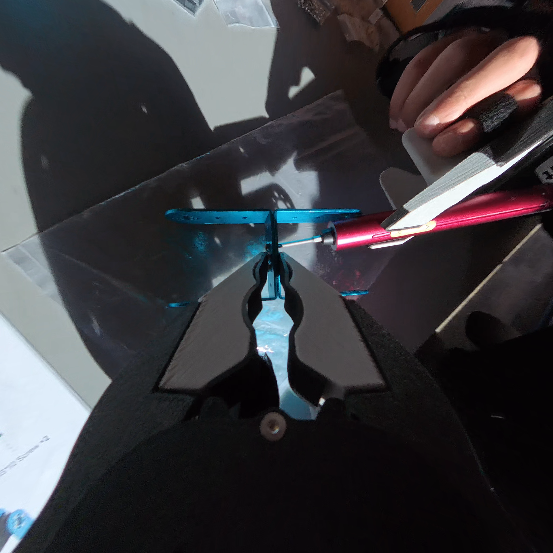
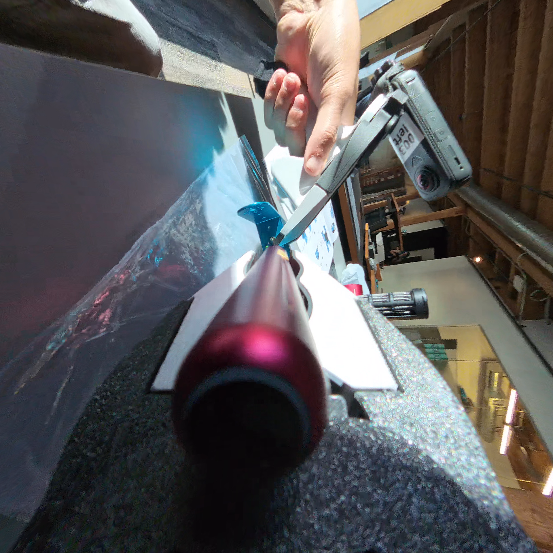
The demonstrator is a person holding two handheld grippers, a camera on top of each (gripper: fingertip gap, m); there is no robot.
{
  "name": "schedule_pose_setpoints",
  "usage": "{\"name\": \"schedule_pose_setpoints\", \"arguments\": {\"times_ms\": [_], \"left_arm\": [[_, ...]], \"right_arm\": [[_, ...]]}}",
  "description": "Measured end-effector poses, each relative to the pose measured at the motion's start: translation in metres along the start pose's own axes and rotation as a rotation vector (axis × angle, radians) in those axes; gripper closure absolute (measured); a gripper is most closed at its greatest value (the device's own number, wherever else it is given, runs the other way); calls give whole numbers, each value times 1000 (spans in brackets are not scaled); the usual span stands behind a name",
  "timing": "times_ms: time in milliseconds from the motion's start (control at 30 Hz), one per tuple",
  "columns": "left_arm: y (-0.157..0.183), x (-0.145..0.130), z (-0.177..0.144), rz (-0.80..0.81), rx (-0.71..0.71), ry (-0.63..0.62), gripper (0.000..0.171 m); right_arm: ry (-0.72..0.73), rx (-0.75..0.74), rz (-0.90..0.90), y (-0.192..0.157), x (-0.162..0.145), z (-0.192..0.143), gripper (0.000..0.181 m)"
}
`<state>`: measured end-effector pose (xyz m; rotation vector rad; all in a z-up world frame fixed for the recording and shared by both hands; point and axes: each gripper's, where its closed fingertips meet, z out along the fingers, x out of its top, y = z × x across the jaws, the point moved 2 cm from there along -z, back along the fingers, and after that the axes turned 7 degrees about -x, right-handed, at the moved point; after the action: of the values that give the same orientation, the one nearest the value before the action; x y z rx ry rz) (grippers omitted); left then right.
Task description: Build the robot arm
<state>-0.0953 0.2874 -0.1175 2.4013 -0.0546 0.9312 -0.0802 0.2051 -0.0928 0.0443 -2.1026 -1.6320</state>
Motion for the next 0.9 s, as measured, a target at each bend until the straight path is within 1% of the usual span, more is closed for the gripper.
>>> {"name": "schedule_pose_setpoints", "arguments": {"times_ms": [100, 167, 267, 367, 400, 433, 467, 500, 567, 600, 667, 700, 800, 833, 867, 900], "left_arm": [[-14, -8, 0, 134, 170, -59, 166], [-21, -10, 3, 168, 232, -77, 166], [-25, -7, 4, 172, 275, -47, 166], [-23, -11, 3, 248, 306, -60, 164], [-21, -10, 0, 281, 319, -53, 158], [-19, -6, -6, 309, 347, -19, 147], [-15, -1, -15, 317, 374, 34, 146], [-5, 3, -22, 299, 366, 99, 145], [35, 3, -28, 215, 223, 273, 144], [52, -1, -29, 176, 170, 343, 144], [70, -17, -27, 140, 178, 408, 144], [76, -25, -24, 141, 194, 428, 144], [88, -46, -22, 165, 262, 433, 144], [88, -52, -22, 178, 286, 420, 144], [87, -57, -23, 196, 315, 406, 144], [84, -61, -25, 216, 346, 396, 144]], "right_arm": [[-62, -21, -126, -12, -13, 13, 161], [-91, -13, -146, -17, -15, 19, 161], [-120, -21, -157, -18, -18, 23, 161], [-120, -17, -116, -21, -20, 20, 159], [-136, -16, -106, -21, -22, 19, 159], [-150, -8, -104, -22, -24, 18, 158], [-161, 12, -95, -24, -26, 16, 158], [-179, 25, -78, -26, -29, 15, 159], [-205, 40, -79, -31, -34, 11, 154], [-216, 45, -78, -32, -36, 9, 157], [-221, 13, -32, -28, -34, 5, 162], [-225, 24, -2, -27, -32, 2, 162], [-281, 49, 117, -23, -36, -6, 147], [-306, 71, 191, -22, -38, -10, 144], [-325, 102, 297, -20, -38, -13, 145], [-344, 111, 418, -15, -35, -16, 139]]}}
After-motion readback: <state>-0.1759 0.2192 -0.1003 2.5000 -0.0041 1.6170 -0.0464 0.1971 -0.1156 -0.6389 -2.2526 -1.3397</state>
